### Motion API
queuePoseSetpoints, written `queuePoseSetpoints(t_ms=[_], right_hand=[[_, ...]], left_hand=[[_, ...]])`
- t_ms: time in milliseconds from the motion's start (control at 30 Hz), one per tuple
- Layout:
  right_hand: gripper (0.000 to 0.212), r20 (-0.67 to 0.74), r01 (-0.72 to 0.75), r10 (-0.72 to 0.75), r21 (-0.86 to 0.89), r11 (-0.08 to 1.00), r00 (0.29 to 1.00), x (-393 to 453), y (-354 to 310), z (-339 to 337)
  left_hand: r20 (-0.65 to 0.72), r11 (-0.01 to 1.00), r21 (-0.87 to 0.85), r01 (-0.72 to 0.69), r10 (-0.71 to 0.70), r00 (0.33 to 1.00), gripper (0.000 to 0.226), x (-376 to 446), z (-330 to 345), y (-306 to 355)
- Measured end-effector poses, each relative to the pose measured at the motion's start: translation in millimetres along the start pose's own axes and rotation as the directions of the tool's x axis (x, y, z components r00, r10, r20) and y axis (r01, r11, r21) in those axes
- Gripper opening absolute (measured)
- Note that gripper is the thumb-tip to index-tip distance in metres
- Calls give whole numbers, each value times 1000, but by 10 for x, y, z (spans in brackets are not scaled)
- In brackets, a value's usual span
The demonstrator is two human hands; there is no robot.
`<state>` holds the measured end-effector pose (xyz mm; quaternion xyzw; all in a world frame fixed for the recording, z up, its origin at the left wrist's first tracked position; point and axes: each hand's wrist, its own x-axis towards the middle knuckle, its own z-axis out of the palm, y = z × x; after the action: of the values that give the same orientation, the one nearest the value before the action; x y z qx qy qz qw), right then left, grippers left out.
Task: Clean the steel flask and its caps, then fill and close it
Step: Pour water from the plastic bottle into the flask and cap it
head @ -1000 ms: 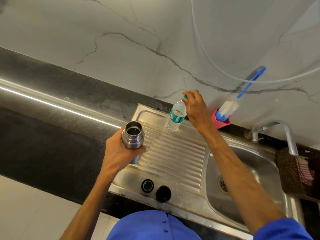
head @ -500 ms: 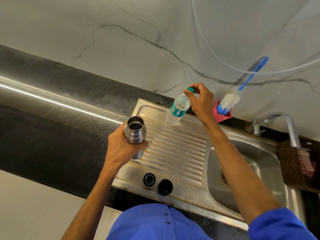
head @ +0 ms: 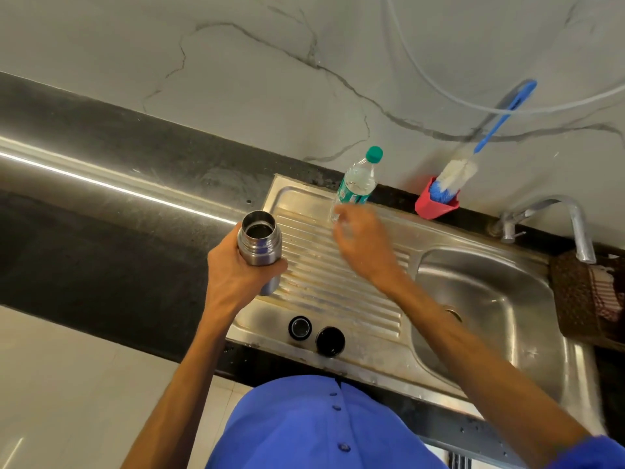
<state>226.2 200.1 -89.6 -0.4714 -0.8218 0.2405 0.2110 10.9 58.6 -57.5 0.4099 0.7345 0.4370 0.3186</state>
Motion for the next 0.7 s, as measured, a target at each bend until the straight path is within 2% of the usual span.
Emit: queuePoseSetpoints(t_ms=[33, 67, 100, 200, 267, 367, 433, 500, 600, 700], right_hand=[[38, 246, 61, -51, -34, 998, 968, -196, -18, 154], [45, 443, 143, -92, -84, 986, 892, -375, -32, 294], [54, 571, 228, -117, -126, 966, 812, -541, -49, 429], [62, 756, 433, -132, -214, 876, 641, -902, -112, 748], [59, 794, 556, -154, -259, 790, 589, -1035, -161, 909], [50, 789, 646, -170, -334, 687, 590, -1044, -222, 1012], [47, 771, 648, -192, -341, 681, 607, -1019, -239, 1070], [36, 736, 616, -225, -313, 723, 638, -1007, -233, 1117], [23, 696, 467, -210, -200, 861, 687, -973, -191, 1129], [31, 574, 135, -115, 9, 991, 811, -922, -189, 958]], left_hand=[[-10, 1000, -2, 0, 0, 1000, 61, -28, -31, -12], [-18, 1000, -7, 3, -3, 1000, 61, -54, -54, -23], [-25, 1000, -8, 7, -7, 1000, 61, -89, -88, -36], [-55, 1000, -6, 14, -14, 998, 59, -184, -176, -79], [-72, 1000, 0, 17, -17, 997, 57, -259, -229, -102], [-84, 999, 1, 34, -34, 996, 57, -371, -298, -128], [-89, 999, 7, 41, -40, 995, 58, -452, -343, -152], [-96, 999, 13, 46, -44, 994, 59, -518, -371, -180], [-104, 999, 12, 47, -45, 994, 59, -613, -387, -198], [-100, 999, 14, 39, -37, 994, 59, -671, -381, -204]])
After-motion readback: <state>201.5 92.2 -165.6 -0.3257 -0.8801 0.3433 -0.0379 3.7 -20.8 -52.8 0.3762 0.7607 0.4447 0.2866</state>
